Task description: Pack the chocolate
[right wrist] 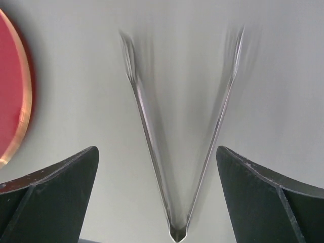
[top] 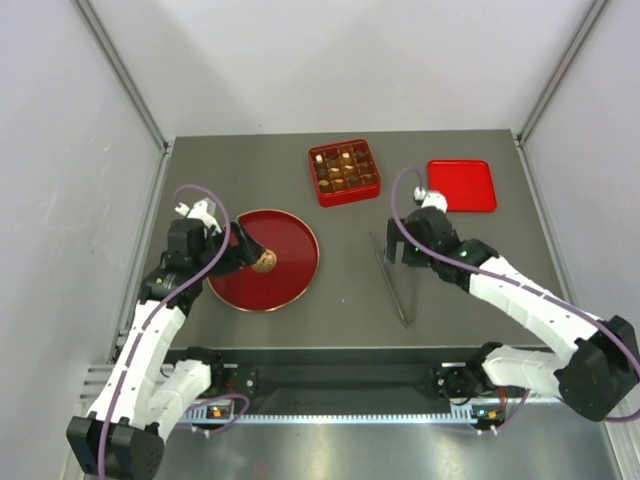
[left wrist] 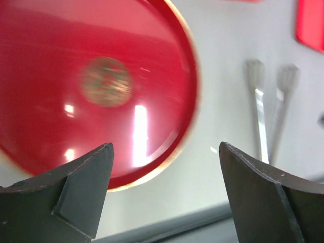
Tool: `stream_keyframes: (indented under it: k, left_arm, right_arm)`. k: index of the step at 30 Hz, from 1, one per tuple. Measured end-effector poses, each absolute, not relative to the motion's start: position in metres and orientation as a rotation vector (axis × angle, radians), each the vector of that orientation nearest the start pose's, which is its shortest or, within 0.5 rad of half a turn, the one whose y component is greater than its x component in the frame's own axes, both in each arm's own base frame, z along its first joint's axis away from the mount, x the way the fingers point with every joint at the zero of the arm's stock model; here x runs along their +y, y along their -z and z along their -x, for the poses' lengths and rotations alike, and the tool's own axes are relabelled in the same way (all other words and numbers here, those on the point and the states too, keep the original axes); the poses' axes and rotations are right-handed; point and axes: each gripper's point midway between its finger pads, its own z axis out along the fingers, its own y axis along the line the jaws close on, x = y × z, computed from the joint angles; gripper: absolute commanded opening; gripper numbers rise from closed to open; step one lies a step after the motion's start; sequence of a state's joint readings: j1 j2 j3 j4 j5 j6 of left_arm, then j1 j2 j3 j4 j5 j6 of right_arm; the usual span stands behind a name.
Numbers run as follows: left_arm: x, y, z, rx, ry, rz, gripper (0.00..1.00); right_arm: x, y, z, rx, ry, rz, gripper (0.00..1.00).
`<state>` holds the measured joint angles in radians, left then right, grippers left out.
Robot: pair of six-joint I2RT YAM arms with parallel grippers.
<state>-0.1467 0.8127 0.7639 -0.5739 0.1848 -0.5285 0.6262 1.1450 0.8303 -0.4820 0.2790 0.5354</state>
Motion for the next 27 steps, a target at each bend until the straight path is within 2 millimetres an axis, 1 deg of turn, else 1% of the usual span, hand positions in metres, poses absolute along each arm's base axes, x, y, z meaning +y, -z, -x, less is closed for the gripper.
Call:
stream_keyframes:
  k: [2, 4, 5, 6, 7, 8, 10, 11, 13, 14, 16, 18, 21, 22, 25, 27]
  left_arm:
    - [-0.108, -0.184, -0.250, 2.232, 0.652, 0.279, 0.89]
    - [-0.129, -0.181, -0.248, 2.258, 0.717, 0.230, 0.89]
    - [-0.140, -0.178, -0.246, 2.277, 0.737, 0.197, 0.89]
    - [-0.152, -0.174, -0.243, 2.303, 0.748, 0.166, 0.89]
    - [-0.161, -0.171, -0.241, 2.326, 0.759, 0.139, 0.89]
    - [-0.173, -0.167, -0.238, 2.356, 0.762, 0.099, 0.89]
    - [-0.200, -0.160, -0.234, 2.406, 0.761, 0.015, 0.89]
    - [-0.213, -0.158, -0.235, 2.416, 0.758, -0.024, 0.89]
    - [-0.236, -0.156, -0.236, 2.431, 0.762, -0.086, 0.88]
    - [-0.244, -0.156, -0.239, 2.433, 0.765, -0.101, 0.88]
    - [-0.254, -0.157, -0.248, 2.431, 0.764, -0.106, 0.88]
    - [-0.263, -0.160, -0.261, 2.415, 0.766, -0.103, 0.88]
    - [-0.270, -0.165, -0.275, 2.376, 0.769, -0.091, 0.88]
    - [-0.270, -0.165, -0.278, 2.366, 0.762, -0.085, 0.88]
    - [-0.267, -0.166, -0.283, 2.350, 0.729, -0.068, 0.88]
    - [-0.263, -0.166, -0.287, 2.339, 0.693, -0.056, 0.88]
  right_arm:
    - [0.155, -0.160, -0.283, 2.294, -0.243, -0.028, 0.99]
    - [0.145, -0.190, -0.304, 2.235, -0.226, -0.047, 0.96]
    - [0.138, -0.203, -0.315, 2.210, -0.210, -0.060, 0.92]
    - [0.131, -0.212, -0.328, 2.195, -0.191, -0.072, 0.90]
    - [0.126, -0.219, -0.338, 2.180, -0.178, -0.082, 0.88]
    - [0.118, -0.223, -0.352, 2.178, -0.153, -0.092, 0.81]
    - [0.106, -0.222, -0.375, 2.189, -0.119, -0.106, 0.74]
    - [0.102, -0.217, -0.388, 2.203, -0.103, -0.107, 0.69]
    - [0.093, -0.199, -0.413, 2.250, -0.071, -0.108, 0.62]
    - [0.089, -0.187, -0.425, 2.279, -0.060, -0.107, 0.57]
    - [0.083, -0.162, -0.444, 2.336, -0.041, -0.103, 0.53]
    - [0.077, -0.142, -0.459, 2.378, -0.025, -0.106, 0.51]
    - [0.070, -0.115, -0.477, 2.429, -0.015, -0.118, 0.48]
    - [0.067, -0.109, -0.483, 2.439, -0.014, -0.126, 0.46]
    - [0.060, -0.090, -0.496, 2.462, -0.004, -0.140, 0.45]
    - [0.060, -0.077, -0.500, 2.479, 0.005, -0.133, 0.43]
